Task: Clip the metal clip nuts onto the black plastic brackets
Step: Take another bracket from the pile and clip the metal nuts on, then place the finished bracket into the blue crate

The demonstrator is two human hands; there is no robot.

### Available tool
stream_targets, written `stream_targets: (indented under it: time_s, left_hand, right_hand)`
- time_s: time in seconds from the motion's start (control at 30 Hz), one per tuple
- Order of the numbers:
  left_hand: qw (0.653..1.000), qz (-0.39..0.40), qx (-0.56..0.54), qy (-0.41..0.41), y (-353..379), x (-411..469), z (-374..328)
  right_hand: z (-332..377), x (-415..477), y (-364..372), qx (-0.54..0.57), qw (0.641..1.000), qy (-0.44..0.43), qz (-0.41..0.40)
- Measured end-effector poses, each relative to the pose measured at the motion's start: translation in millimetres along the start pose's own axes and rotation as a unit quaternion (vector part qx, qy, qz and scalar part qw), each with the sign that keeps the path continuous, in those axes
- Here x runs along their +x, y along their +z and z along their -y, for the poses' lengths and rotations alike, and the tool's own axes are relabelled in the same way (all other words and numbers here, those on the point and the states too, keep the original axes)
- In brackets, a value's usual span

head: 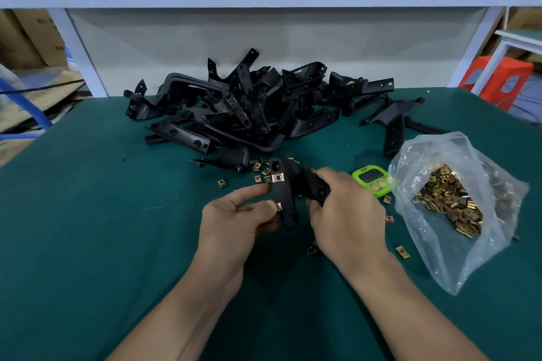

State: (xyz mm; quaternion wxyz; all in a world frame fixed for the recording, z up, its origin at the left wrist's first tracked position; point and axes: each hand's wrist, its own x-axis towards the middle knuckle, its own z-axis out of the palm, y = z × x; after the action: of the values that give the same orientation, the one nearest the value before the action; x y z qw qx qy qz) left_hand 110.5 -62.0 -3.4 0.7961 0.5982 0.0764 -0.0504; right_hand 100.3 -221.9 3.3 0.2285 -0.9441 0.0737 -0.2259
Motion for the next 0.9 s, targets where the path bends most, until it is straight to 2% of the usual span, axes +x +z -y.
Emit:
stream_targets:
  time_s: [0.2,0.37,0.43,0.57,0.7,0.9]
  left_hand:
    - [0.997,0.028,0.063,0.031,1,1,4]
    - [0.994,0.013,0.103,0.038,6,-2,9]
    - [0.987,0.012,0.142,0.069,14,-4,11]
    - [0.92,-0.042,0.334,0.202,23,-13,14]
    - [0.864,-0.105,0.421,0.255,18,-12,14]
    - [0.859,-0.06,0.428,0.275,9,0,17]
  right_hand:
    - [6,-6,6,-0.006,1.0,0.004,0.003]
    - [5,-5,10,0.017,0.999,0.029,0.009]
    - [5,-4,11,0.039,0.998,0.045,0.0]
    - [3,-2,12,0.079,0.995,0.065,-0.014]
    - [5,-6,13,0.102,0.994,0.043,-0.011]
    - [9,-7,14,0.06,0.998,0.019,-0.006]
